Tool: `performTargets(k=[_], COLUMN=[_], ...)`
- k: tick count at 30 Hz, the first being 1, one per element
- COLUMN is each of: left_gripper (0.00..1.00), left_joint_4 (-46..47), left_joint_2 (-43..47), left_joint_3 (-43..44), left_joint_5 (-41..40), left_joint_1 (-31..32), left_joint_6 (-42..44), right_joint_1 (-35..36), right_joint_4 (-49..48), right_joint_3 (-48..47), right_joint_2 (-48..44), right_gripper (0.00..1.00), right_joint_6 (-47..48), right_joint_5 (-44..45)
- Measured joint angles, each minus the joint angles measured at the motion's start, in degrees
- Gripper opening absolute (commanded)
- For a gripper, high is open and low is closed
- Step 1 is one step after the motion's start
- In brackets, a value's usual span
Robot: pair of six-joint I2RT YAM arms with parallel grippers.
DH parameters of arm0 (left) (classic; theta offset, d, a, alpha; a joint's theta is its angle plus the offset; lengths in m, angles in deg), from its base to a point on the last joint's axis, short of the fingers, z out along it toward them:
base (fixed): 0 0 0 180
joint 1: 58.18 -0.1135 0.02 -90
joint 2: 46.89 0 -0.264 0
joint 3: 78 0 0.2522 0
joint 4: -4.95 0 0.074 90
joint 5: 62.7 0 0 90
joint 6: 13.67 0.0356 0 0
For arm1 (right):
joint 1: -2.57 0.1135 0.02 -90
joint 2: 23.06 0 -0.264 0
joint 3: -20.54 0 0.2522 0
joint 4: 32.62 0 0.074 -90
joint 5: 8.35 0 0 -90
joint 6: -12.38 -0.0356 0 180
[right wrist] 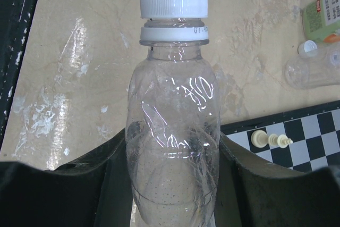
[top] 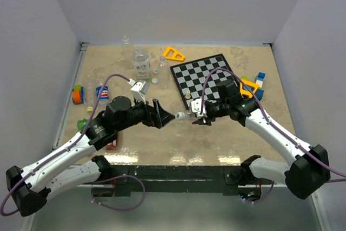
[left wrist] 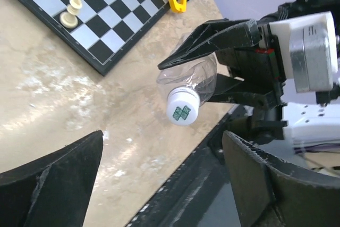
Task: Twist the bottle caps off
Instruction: Unscrew the bottle cap from the plastic bottle.
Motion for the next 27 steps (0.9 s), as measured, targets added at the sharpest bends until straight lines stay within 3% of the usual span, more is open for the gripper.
performTargets(k=[5,7,17,21,27], left_gripper=[1.00,0.91,0.92,0.92,0.88], left_joint_4=[-3.0,-3.3,-4.3,-3.1,1.5], left_joint_2=[2.5,3.0,7.7,6.6,2.1], left_joint_3=[1.7,2.9,0.2,-2.1,-3.9], left_joint_5=[-0.8,-0.5,12.4,15.7,18.9], left_joint_1=[0.0,0.0,-0.1,-0.1,0.0], left_joint_6=[12.2,18.9,59.1,66.0,69.3], right_joint_1=[0.0,0.0,0.0,0.0,0.0], right_joint_4=[0.0,0.0,0.2,0.3,0.3], right_joint_3=[0.0,0.0,0.0,0.0,0.0], right_joint_2=[0.0,0.0,0.0,0.0,0.0], right_gripper=[0.16,0.16,0.16,0.16,0.16], right_joint_6=[0.0,0.0,0.0,0.1,0.2], right_joint_5=[0.0,0.0,0.0,0.0,0.0])
